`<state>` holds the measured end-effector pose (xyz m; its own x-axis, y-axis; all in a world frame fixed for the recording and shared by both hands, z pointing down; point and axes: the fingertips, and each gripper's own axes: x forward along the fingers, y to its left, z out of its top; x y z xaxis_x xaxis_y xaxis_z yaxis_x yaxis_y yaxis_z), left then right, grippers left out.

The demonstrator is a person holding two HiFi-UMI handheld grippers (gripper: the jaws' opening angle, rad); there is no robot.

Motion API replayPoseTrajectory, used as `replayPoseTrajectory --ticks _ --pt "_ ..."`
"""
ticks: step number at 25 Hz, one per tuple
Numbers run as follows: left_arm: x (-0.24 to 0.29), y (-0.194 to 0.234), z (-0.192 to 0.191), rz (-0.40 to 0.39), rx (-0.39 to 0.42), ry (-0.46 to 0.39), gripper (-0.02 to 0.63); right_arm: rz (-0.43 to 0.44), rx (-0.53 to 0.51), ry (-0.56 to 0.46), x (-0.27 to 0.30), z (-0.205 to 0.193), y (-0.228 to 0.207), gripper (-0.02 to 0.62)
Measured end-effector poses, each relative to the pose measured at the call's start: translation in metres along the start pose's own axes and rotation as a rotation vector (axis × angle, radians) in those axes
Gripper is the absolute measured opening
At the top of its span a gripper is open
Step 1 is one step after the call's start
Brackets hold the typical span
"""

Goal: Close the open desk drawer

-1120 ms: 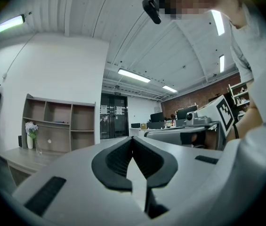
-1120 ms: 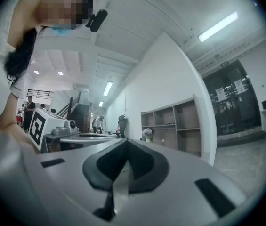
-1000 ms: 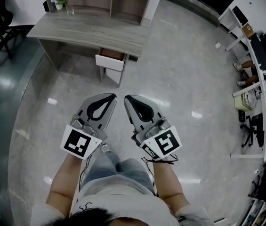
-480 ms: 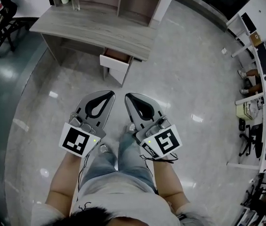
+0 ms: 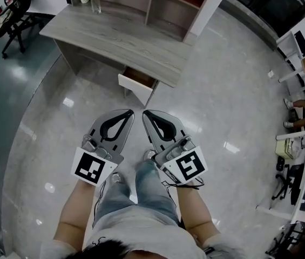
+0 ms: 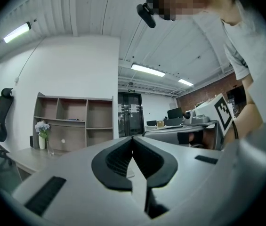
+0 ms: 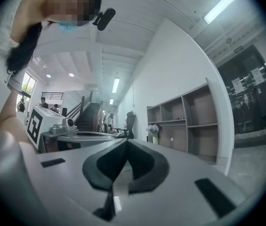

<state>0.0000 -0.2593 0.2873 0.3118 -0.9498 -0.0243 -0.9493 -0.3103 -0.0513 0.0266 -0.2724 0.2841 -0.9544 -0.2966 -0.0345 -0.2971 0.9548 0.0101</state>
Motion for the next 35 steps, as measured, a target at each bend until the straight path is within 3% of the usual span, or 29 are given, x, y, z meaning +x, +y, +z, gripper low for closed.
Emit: replayPoseTrajectory --ticks 7,16,25,35 --pt "0.050 0.016 -0.032 0.001 -0.041 0.016 0.011 -0.003 0.005 0.002 0.016 -0.023 -0.056 0.008" --pt "0.090 0.027 -0.106 -0.034 -0.071 0.068 0.011 -0.009 0.028 0.001 0.027 -0.093 -0.099 0.008" --pt "0.104 0.035 -0.184 -0.045 -0.057 0.106 0.011 -0.002 0.064 -0.006 0.035 -0.167 -0.112 0.008" --pt "0.109 0.029 -0.240 -0.049 -0.087 0.135 0.011 -0.007 0.074 -0.009 0.040 -0.212 -0.106 0.008"
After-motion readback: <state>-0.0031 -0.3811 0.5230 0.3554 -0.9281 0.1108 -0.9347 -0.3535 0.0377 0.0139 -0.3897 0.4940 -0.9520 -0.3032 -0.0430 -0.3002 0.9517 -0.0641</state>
